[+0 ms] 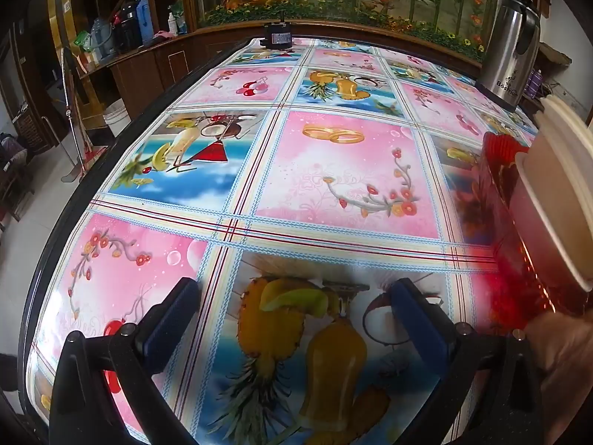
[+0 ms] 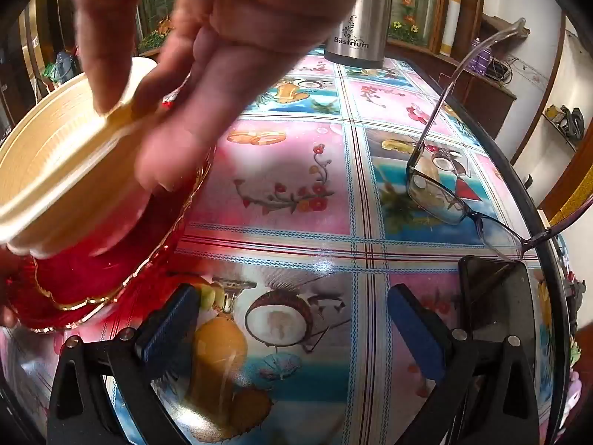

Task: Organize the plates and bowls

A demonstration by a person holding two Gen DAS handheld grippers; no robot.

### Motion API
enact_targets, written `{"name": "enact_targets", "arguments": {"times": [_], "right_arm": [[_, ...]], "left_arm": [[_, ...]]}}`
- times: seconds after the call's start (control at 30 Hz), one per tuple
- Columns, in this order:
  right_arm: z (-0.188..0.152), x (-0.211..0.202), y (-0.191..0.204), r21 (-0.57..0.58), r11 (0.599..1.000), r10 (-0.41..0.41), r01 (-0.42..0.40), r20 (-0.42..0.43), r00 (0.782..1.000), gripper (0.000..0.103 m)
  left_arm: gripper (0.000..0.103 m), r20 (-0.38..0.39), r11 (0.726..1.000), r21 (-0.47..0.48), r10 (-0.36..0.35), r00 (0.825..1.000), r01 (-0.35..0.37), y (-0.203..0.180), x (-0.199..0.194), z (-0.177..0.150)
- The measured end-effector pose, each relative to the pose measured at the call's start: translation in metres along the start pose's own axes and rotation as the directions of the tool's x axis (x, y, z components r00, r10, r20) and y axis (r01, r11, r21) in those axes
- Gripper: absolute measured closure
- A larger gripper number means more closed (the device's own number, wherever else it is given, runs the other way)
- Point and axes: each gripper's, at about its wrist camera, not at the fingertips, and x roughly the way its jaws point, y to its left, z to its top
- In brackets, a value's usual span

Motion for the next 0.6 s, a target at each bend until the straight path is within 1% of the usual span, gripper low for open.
{"name": "enact_targets", "arguments": {"times": [0.17,0.2,0.6], "right_arm": [[0.0,0.0,0.0,0.001,1.0,0.001,-0.001,0.0,1.0,0.001],[0.0,0.0,0.0,0.001,1.0,0.001,-0.001,0.0,1.0,0.001],[0.0,-0.001,0.001,0.001,1.0,0.001,-0.001,0.001,1.0,0.001]], "left_arm": [[0.0,0.0,1.0,-0.003,0.003,1.0,-0.003,-0.007,0.0,0.0],[0.0,0.003,1.0,-0.016,-0.013,1.0,0.013,0.003,0.0,-0.001],[0.0,0.003,1.0,-0.016,-0.011,1.0,0.011,0.003,0.0,-0.001]]}}
